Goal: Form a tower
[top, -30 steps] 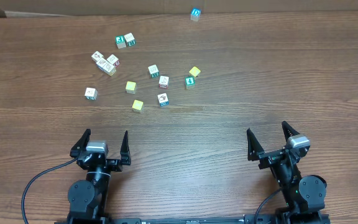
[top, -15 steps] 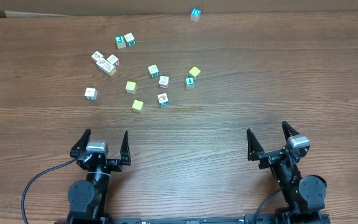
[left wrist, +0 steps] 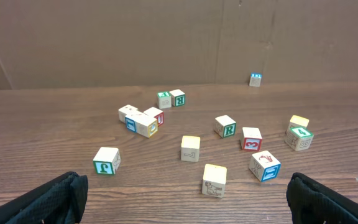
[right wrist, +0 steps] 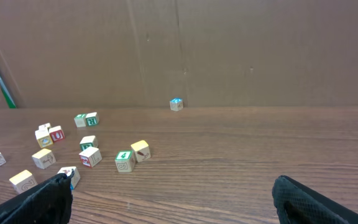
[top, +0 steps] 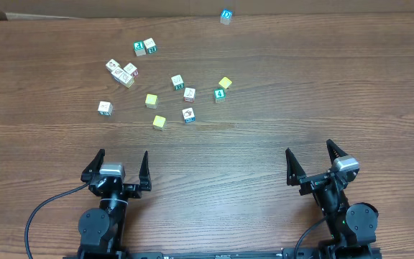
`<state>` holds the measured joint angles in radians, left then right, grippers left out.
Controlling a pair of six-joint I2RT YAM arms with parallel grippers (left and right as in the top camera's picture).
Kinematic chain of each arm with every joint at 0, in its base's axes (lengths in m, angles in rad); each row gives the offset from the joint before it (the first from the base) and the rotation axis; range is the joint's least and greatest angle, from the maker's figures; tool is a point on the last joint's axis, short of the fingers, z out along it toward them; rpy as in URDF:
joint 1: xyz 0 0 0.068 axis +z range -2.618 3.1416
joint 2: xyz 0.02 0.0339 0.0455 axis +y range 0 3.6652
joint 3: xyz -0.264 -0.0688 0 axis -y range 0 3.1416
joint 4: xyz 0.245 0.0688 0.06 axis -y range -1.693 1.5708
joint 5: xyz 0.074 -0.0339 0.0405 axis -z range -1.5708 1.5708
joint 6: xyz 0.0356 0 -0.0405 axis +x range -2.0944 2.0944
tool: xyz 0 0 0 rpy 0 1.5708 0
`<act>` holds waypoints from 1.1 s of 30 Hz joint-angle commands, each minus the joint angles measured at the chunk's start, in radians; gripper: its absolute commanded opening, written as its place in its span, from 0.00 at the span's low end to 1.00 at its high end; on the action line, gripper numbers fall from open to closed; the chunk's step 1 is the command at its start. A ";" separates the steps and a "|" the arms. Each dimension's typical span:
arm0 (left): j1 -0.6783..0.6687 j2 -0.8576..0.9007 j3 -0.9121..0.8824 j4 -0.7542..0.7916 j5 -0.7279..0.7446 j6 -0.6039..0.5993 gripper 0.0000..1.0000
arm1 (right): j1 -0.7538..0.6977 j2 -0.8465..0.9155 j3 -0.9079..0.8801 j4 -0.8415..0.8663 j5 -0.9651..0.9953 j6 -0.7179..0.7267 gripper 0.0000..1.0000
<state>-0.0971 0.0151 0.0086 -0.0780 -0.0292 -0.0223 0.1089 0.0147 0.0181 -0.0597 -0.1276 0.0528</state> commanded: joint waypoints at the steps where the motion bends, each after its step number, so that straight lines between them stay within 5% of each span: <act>1: 0.007 -0.010 -0.003 0.002 0.008 0.016 0.99 | -0.006 -0.012 -0.010 -0.001 -0.008 0.002 1.00; 18: 0.007 -0.010 -0.003 0.002 0.008 0.016 0.99 | -0.006 -0.012 0.002 0.000 -0.145 0.003 1.00; 33: 0.007 -0.010 -0.003 0.002 0.008 0.016 1.00 | -0.006 -0.011 0.208 -0.122 -0.181 0.006 1.00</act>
<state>-0.0971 0.0151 0.0086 -0.0780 -0.0292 -0.0223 0.1051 0.0147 0.1730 -0.1780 -0.3004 0.0525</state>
